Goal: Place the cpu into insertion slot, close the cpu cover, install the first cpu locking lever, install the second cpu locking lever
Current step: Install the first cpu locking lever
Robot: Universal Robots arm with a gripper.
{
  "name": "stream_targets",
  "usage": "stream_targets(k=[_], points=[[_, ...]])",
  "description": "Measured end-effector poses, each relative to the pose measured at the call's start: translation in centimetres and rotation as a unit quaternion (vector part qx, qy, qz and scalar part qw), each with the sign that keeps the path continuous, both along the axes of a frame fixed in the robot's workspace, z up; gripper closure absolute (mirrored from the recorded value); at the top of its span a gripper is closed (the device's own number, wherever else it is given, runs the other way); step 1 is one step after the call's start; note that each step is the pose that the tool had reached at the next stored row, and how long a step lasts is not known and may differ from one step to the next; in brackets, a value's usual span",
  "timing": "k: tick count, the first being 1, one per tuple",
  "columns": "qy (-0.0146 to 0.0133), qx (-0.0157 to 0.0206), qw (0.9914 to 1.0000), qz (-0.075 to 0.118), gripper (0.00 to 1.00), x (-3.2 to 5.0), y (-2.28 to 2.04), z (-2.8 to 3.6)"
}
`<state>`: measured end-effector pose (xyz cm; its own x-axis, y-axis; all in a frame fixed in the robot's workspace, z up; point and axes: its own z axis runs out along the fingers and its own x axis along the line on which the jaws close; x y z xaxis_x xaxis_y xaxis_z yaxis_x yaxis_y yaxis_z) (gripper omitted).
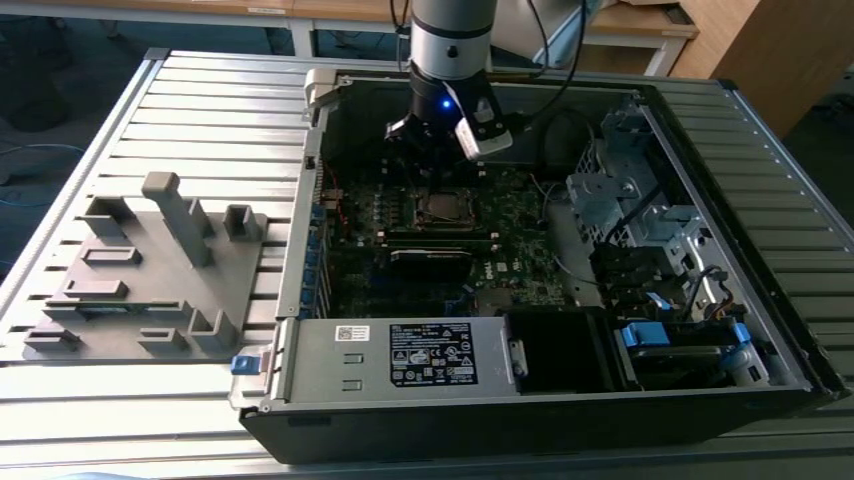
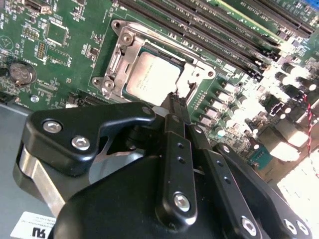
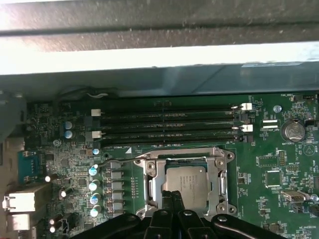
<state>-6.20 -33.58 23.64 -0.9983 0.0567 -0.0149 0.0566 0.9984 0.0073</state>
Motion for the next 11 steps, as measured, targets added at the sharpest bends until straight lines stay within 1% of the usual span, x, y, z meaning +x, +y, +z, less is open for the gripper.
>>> stream_targets(k=[5, 9, 11], points=[[0.0000, 0.0001, 1.00000, 0.000, 0.89, 0.00, 0.00, 0.66], [-0.0001, 0.0002, 1.00000, 0.000, 0.89, 0.00, 0.00, 0.67], [0.0000, 0.0000, 1.00000, 0.000, 0.89, -0.19, 0.00, 0.69]])
